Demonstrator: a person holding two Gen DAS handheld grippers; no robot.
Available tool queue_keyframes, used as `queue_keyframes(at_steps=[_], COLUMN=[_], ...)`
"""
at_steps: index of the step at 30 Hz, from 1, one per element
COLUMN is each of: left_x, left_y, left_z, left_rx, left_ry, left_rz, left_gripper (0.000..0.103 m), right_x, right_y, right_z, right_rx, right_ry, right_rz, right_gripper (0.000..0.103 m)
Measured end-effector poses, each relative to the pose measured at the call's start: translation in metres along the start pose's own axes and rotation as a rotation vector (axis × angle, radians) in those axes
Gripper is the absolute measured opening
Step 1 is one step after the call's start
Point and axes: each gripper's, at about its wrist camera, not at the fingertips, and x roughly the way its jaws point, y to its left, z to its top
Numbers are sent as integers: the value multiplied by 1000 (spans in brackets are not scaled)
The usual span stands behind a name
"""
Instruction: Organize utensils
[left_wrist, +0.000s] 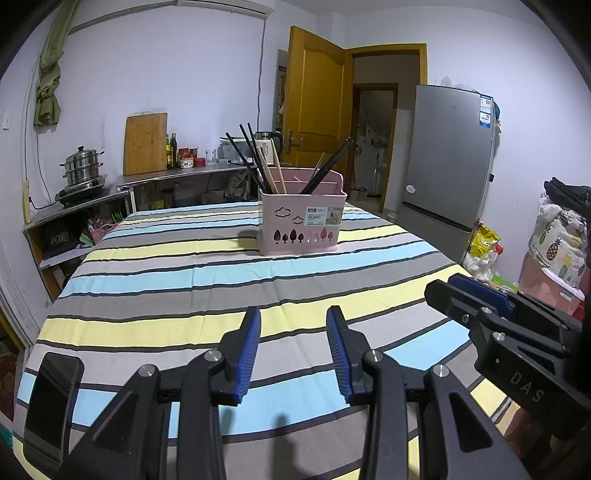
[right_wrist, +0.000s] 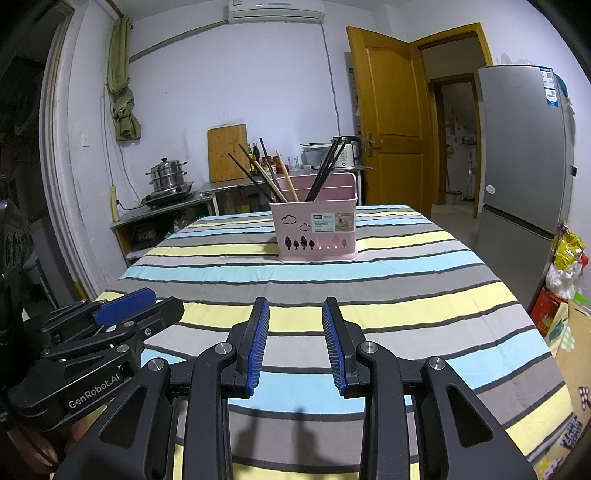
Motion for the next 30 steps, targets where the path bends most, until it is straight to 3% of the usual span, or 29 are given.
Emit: queue_keyframes(at_steps=[30], left_x=[0], left_y=[2], left_z=[-2], left_rx=[10], left_ry=[-1], left_rz=[14], left_gripper=[38], right_x=[-1], right_y=[-4], right_z=[-2], right_rx=[-2], right_ry=[7], right_rz=[-5], right_gripper=[31])
